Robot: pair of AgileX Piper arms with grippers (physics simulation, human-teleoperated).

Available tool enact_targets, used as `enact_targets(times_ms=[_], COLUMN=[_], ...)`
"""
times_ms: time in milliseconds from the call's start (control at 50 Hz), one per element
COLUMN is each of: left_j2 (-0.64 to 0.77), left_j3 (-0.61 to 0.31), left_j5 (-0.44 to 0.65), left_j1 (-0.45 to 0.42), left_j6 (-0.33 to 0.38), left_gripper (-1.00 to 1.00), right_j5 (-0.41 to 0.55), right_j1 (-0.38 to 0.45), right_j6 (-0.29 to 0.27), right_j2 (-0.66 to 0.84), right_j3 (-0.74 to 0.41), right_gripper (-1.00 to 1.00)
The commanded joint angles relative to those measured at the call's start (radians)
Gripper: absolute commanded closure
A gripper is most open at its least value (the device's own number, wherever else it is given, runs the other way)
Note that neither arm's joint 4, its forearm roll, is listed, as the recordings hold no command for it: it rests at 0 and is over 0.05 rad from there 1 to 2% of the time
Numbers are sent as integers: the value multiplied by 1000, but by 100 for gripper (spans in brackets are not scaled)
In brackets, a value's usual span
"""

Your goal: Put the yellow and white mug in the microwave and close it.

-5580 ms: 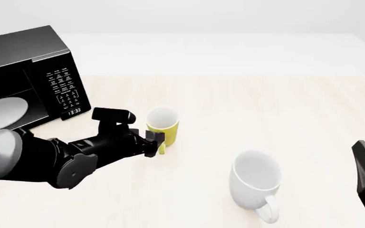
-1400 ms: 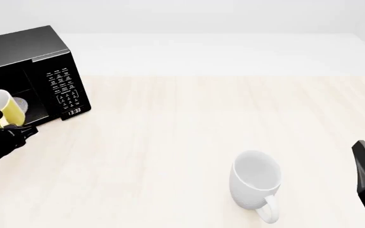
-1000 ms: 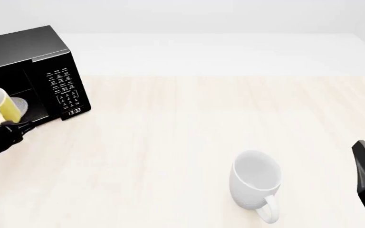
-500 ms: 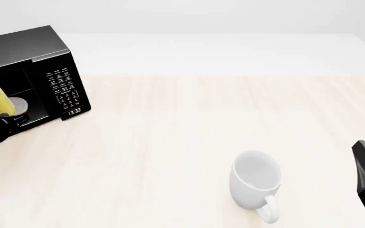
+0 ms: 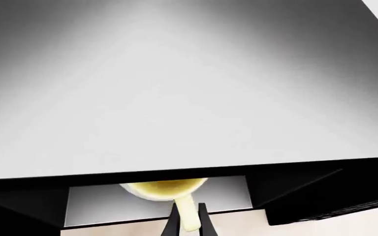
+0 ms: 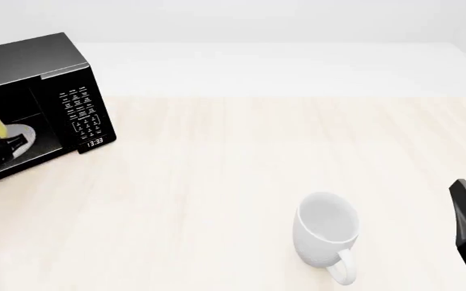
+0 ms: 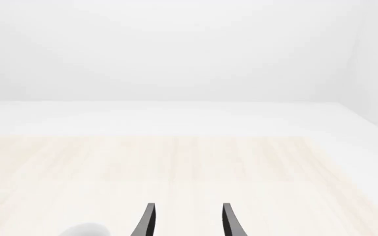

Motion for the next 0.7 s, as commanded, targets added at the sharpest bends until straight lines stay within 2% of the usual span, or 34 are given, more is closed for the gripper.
enact_targets(times_ms=[20, 320, 700], left_j2=[30, 82, 147], left_j3=[-46, -103, -107], left_j5=[-2, 6, -13], left_j1=[25, 48, 48], left_j6=[-5, -3, 23], left_gripper=[100, 100, 100], right_j5=[0, 0, 0], right_j1=[0, 0, 0], right_j6=[0, 0, 0], right_j2=[-1, -1, -1], right_j3=[1, 1, 1], right_gripper=[-100, -100, -100])
